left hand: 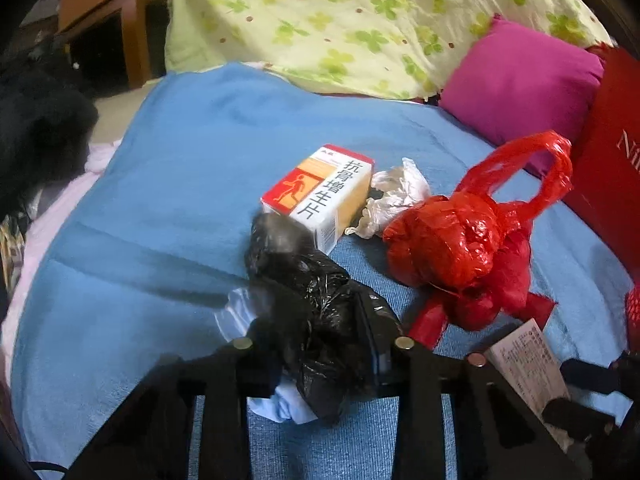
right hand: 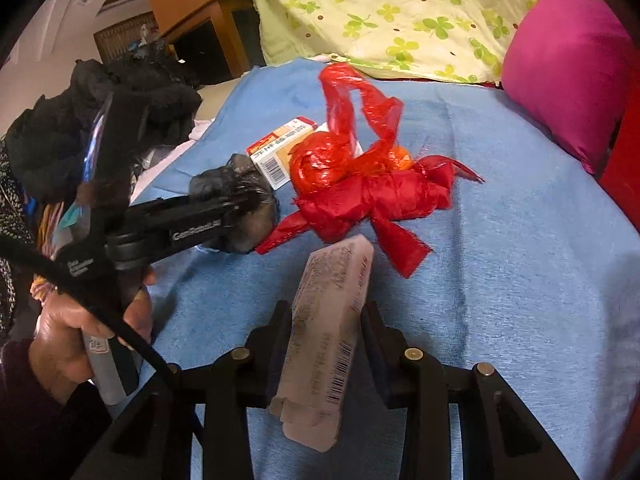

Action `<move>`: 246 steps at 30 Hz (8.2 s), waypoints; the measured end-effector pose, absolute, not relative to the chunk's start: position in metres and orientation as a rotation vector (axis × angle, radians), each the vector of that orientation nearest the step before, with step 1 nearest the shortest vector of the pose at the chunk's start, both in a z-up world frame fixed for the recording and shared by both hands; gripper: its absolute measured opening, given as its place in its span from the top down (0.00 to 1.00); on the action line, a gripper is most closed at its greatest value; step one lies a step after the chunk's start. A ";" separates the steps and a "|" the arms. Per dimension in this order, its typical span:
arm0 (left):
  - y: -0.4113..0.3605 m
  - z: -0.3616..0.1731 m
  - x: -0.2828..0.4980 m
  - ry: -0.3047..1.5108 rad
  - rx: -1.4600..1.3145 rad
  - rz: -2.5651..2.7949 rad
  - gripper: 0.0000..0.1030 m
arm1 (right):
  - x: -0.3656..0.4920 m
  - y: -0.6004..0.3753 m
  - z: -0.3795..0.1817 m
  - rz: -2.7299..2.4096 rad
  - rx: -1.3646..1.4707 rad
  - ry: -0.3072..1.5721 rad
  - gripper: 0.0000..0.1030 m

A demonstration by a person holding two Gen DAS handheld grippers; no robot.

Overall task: Collect trash
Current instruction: 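Grasp the black plastic bag with the left gripper and lift it, then carry the black bag and white box to the red wastebasket with both grippers, then open both grippers to drop the items into the wastebasket, then move both tools back over the light-blue mask and red bag, then grasp the light-blue mask with the left gripper while the right gripper lowers onto the red mesh bag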

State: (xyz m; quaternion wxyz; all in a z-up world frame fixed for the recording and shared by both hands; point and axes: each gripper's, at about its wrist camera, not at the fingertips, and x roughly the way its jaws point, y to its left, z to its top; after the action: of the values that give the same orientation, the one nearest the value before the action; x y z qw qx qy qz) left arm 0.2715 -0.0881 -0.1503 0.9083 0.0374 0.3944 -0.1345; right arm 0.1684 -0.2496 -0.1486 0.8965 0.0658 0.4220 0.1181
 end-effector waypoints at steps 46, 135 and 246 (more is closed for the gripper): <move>-0.072 -0.142 0.264 0.786 0.058 -0.295 0.84 | 0.160 -0.249 -0.156 0.128 0.027 0.871 0.58; -0.415 -0.018 0.051 0.598 0.382 -0.780 0.58 | -0.059 -0.528 -0.046 -0.400 0.348 0.401 0.57; 0.004 -0.165 0.266 0.933 -0.106 -0.111 0.35 | 0.248 -0.251 -0.161 0.138 0.346 1.005 0.58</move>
State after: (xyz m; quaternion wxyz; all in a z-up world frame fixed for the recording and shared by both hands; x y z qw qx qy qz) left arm 0.2656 0.0036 -0.1653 0.8903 -0.0512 0.4493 -0.0532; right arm 0.2481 -0.2510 -0.1611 0.8598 0.1650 0.4787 0.0659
